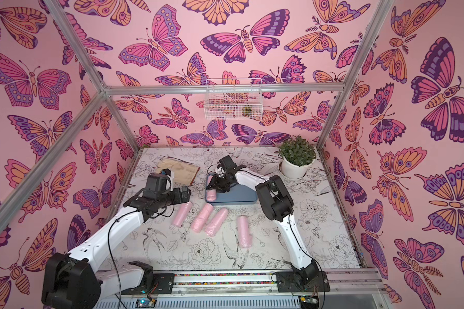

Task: Put the roll of trash bags into the storage box
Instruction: Place the roll of trash bags in the storage box.

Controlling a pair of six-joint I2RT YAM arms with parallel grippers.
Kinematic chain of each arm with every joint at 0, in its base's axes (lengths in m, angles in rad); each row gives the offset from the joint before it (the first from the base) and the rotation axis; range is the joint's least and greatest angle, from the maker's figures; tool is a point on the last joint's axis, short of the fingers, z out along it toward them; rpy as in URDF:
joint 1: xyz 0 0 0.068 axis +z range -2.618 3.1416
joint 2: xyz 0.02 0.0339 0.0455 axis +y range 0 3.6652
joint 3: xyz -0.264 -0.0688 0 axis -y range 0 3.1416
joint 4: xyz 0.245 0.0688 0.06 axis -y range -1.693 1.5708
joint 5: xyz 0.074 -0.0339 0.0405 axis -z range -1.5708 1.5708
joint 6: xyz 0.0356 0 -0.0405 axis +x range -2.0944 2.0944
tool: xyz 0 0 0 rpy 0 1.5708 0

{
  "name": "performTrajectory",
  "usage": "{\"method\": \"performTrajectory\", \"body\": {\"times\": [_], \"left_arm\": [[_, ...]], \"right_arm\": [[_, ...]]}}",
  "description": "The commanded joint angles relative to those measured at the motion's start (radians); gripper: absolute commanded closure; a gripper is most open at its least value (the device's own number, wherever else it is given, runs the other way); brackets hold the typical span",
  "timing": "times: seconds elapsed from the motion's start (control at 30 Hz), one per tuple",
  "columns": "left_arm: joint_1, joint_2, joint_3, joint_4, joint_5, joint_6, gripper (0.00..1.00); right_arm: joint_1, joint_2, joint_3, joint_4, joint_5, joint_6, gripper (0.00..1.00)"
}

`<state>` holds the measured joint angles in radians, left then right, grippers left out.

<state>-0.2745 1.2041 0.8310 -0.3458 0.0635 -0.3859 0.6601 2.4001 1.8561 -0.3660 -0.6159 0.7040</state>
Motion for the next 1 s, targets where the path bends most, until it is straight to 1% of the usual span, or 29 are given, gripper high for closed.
{"method": "performTrajectory", "body": {"times": [0.0, 0.17, 0.37, 0.57, 0.8, 0.97], "left_arm": [[0.008, -0.018, -0.023, -0.016, 0.009, -0.007, 0.0], [0.009, -0.018, -0.018, -0.016, 0.012, -0.005, 0.0], [0.009, -0.016, -0.009, -0.016, 0.024, -0.005, 0.0], [0.008, -0.02, -0.01, -0.016, 0.024, -0.005, 0.0], [0.009, -0.044, -0.025, -0.016, 0.013, -0.005, 0.0], [0.009, -0.046, -0.028, -0.017, 0.013, -0.008, 0.0]], "right_arm": [[0.012, 0.025, 0.031, 0.002, -0.018, 0.002, 0.61], [0.012, 0.016, 0.031, -0.014, -0.018, -0.011, 0.56], [0.011, -0.002, 0.027, -0.038, -0.014, -0.031, 0.43], [0.01, -0.024, 0.03, -0.082, 0.004, -0.07, 0.34], [0.01, -0.043, 0.033, -0.147, 0.043, -0.123, 0.3], [0.007, -0.05, 0.036, -0.18, 0.057, -0.144, 0.28]]}}
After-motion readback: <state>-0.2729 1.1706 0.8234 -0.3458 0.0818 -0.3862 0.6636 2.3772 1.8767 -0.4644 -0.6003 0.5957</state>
